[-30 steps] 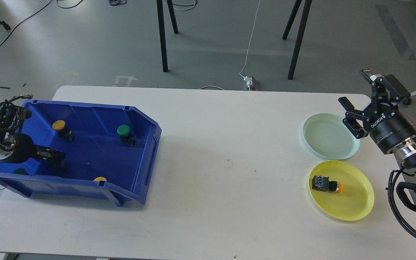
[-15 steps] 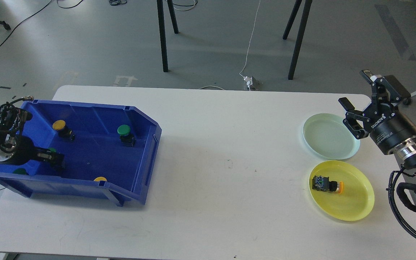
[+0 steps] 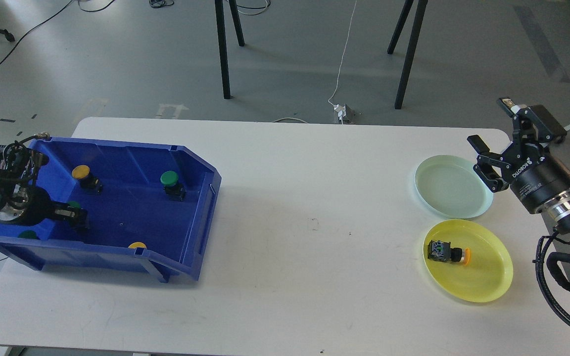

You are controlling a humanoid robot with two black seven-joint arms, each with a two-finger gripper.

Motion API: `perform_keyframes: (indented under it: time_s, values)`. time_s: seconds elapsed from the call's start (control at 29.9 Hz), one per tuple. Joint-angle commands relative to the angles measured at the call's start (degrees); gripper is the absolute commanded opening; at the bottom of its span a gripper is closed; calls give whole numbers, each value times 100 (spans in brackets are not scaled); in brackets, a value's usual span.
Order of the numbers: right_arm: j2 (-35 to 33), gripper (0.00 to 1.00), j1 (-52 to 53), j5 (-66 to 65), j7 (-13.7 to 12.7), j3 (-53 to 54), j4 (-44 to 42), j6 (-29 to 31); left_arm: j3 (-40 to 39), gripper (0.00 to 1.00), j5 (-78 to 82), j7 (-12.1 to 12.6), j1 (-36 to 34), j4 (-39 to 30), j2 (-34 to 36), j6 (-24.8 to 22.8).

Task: Pass button and place on color plate
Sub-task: 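Lower the left gripper into the bin and grasp a green button, then lift the green button and extend it toward the right gripper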

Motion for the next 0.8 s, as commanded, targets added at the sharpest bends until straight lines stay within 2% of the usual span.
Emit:
perform_keyframes:
  time_s: [0.0, 0.13, 0.23, 0.5, 0.77]
  values:
    - [-1, 91, 0, 0, -1, 0, 7, 0, -9, 11, -21, 0, -50, -43, 5, 0]
    - [-1, 91, 0, 0, -1, 0, 7, 0, -9, 11, -21, 0, -208, -297, 172, 0]
    - [-1, 91, 0, 0, -1, 0, 7, 0, -61, 11, -30, 0, -288, -823, 602, 0]
    - [-1, 91, 0, 0, -1, 0, -2, 0, -272, 11, -661, 0, -744, -3432, 2279, 0]
    - [-1, 91, -35, 0, 22, 0, 7, 0, -1054, 11, -2154, 0, -745, -5490, 3730, 0]
